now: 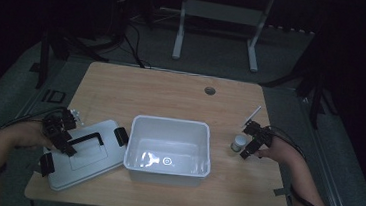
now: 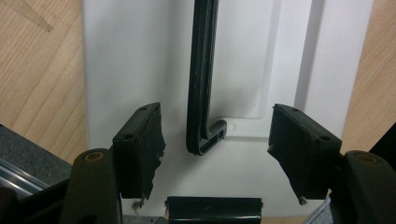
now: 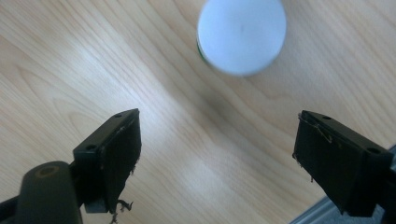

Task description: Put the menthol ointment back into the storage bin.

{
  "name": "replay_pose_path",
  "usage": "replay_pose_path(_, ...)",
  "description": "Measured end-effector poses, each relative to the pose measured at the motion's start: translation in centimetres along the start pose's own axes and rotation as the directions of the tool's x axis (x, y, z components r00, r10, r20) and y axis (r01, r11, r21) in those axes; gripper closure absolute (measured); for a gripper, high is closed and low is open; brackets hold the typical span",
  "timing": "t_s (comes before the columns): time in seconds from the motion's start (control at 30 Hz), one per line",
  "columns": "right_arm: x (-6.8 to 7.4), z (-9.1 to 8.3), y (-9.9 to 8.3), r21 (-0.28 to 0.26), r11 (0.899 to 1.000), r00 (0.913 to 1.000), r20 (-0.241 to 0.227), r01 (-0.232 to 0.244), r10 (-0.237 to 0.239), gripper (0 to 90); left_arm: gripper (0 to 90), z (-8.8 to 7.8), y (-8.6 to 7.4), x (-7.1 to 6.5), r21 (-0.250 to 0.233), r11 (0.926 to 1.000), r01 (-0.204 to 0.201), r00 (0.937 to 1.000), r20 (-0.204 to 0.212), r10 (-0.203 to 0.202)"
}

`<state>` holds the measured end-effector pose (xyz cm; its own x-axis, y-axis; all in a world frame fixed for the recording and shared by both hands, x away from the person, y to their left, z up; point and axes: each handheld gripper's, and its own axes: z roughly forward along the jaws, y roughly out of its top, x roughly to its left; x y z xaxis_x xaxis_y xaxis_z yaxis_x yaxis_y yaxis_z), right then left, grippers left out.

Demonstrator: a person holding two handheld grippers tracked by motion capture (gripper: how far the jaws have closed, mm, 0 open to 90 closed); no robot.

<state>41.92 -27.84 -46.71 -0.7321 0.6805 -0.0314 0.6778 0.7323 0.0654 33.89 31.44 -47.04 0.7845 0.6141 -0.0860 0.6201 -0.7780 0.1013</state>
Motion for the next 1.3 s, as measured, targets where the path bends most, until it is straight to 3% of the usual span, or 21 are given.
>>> replay_pose_path(0.27,-0.7,0.3,2.0,-0.036,0.999,0.9995,-0.024,-0.021,0.02,14.9,35.0,-0.1,0.1,-0.1,-0.018,0.9998,-0.006,1.0,0.003,0.006)
replay_pose_path(0.43,-0.8,1.0,2.7,-0.031,0.999,0.9993,-0.028,-0.027,0.026,15.3,34.9,-0.1,0.2,-0.1,-0.015,0.9998,-0.009,0.9999,0.006,0.009)
replay_pose_path(0.77,-1.1,2.6,3.6,0.004,1.0,0.9997,-0.021,-0.007,0.007,32.8,35.0,0.3,0.1,-0.1,0.0,1.0,-0.006,0.9999,0.011,0.006)
replay_pose_path(0.83,-1.1,2.6,3.7,0.008,1.0,0.9997,-0.022,-0.006,0.007,34.7,35.0,0.4,0.2,-0.1,-0.002,1.0,-0.008,0.9999,0.013,0.008)
replay_pose_path(0.87,-1.1,2.4,3.9,0.012,1.0,0.9998,-0.019,0.001,-0.001,39.7,35.0,0.4,0.2,-0.1,-0.001,1.0,-0.008,0.9999,0.01,0.008)
replay_pose_path(1.03,-0.9,2.3,4.2,0.014,1.0,0.9999,-0.008,0.01,-0.01,42.7,35.0,0.4,0.2,-0.1,-0.001,1.0,-0.009,0.9999,0.011,0.009)
replay_pose_path(1.1,-0.9,2.2,4.3,0.017,1.0,0.9999,-0.007,0.009,-0.009,49.3,35.0,0.3,0.2,-0.2,0.0,0.9999,-0.012,0.9999,0.004,0.012)
replay_pose_path(1.3,-0.5,2.1,4.4,0.047,0.998,0.999,0.018,0.04,-0.041,50.0,35.0,0.0,0.1,-0.1,-0.004,1.0,-0.005,1.0,0.003,0.005)
